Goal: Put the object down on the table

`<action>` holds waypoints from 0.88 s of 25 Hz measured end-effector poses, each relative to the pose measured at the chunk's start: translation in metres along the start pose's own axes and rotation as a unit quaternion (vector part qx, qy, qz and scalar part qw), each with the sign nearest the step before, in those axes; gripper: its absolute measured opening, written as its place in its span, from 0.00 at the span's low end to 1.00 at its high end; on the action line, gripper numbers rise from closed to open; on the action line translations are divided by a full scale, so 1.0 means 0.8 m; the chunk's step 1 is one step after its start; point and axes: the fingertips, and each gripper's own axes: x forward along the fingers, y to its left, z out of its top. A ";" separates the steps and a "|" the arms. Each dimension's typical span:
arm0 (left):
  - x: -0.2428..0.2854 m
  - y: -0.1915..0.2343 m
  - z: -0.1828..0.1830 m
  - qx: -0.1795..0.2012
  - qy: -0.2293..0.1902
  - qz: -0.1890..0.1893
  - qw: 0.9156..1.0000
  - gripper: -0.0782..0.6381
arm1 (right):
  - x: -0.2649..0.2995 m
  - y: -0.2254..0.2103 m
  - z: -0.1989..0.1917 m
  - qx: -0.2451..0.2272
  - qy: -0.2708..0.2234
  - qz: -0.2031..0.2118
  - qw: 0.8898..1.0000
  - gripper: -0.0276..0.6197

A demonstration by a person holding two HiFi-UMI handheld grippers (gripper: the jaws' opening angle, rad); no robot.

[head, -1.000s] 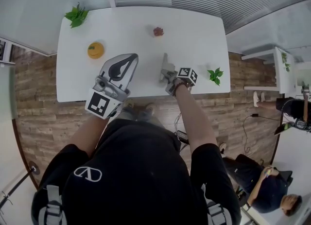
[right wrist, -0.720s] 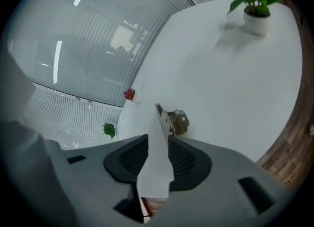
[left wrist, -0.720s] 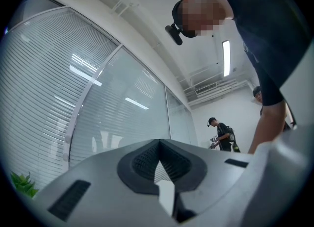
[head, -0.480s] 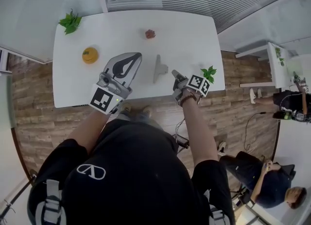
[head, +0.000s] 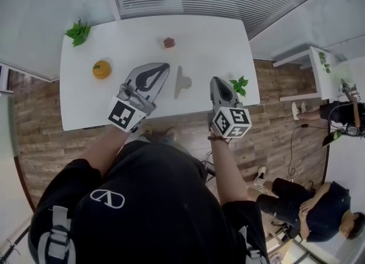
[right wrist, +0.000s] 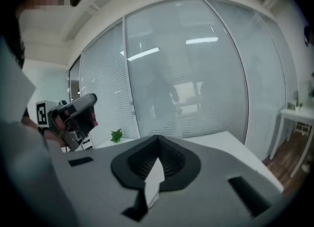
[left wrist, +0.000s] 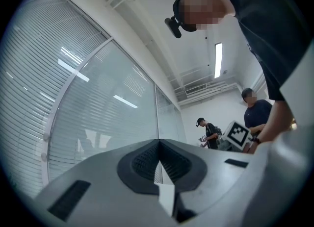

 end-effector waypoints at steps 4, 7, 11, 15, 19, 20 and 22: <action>0.007 -0.012 0.001 0.003 0.003 -0.010 1.000 0.12 | -0.036 0.023 0.046 -0.110 -0.065 -0.018 0.992 0.05; 0.010 -0.017 0.005 0.006 0.001 -0.014 1.000 0.12 | -0.060 0.038 0.072 -0.171 -0.098 -0.031 0.980 0.05; 0.012 -0.021 0.011 0.014 0.000 -0.020 1.000 0.12 | -0.081 0.050 0.093 -0.202 -0.128 -0.038 0.970 0.05; 0.011 -0.026 0.016 0.031 -0.003 -0.025 0.999 0.12 | -0.093 0.060 0.100 -0.221 -0.146 -0.042 0.963 0.05; 0.011 -0.025 0.015 0.034 -0.002 -0.024 0.999 0.12 | -0.095 0.059 0.101 -0.225 -0.150 -0.050 0.961 0.05; 0.011 -0.024 0.015 0.035 -0.003 -0.023 0.999 0.12 | -0.095 0.059 0.102 -0.224 -0.153 -0.050 0.961 0.05; 0.013 -0.025 0.016 0.039 -0.003 -0.024 0.999 0.12 | -0.097 0.059 0.105 -0.225 -0.164 -0.050 0.959 0.05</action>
